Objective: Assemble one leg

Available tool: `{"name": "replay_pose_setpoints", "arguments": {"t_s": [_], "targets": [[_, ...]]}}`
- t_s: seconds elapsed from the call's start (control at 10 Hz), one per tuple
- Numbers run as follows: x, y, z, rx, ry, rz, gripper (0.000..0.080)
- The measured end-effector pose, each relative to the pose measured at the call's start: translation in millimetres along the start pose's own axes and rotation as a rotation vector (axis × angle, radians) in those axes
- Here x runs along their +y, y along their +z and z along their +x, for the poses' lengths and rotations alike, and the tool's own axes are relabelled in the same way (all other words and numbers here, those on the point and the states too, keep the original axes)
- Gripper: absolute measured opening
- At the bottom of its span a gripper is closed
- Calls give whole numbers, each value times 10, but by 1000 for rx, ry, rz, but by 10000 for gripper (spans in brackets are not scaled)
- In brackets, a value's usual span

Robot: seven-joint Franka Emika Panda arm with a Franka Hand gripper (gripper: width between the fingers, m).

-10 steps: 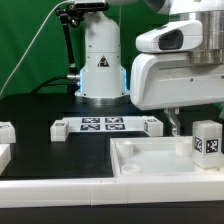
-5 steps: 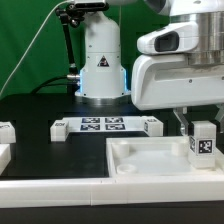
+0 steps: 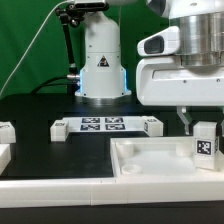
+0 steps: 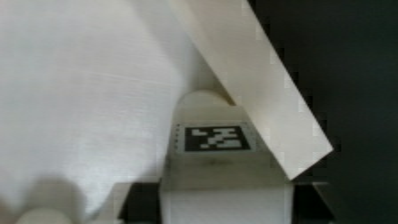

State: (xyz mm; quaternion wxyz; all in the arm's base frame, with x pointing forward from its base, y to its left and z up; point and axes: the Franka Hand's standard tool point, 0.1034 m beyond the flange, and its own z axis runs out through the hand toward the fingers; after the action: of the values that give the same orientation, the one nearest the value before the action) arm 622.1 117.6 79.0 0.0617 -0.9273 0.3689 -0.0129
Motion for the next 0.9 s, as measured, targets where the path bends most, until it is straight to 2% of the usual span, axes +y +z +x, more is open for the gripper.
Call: {"name": "replay_pose_setpoints", "arguments": {"t_s": [0.1,0.2,0.4,0.8,0.9], "targets": [[1,0,-2,0,159,1,294],[-4,5,-30,-14,220,-17,294],[-20,14,-33,-18,435,-13,294],[-38,16,-50,-40,639,0,300],[-38,16,-51,-40,598,1,300]]}}
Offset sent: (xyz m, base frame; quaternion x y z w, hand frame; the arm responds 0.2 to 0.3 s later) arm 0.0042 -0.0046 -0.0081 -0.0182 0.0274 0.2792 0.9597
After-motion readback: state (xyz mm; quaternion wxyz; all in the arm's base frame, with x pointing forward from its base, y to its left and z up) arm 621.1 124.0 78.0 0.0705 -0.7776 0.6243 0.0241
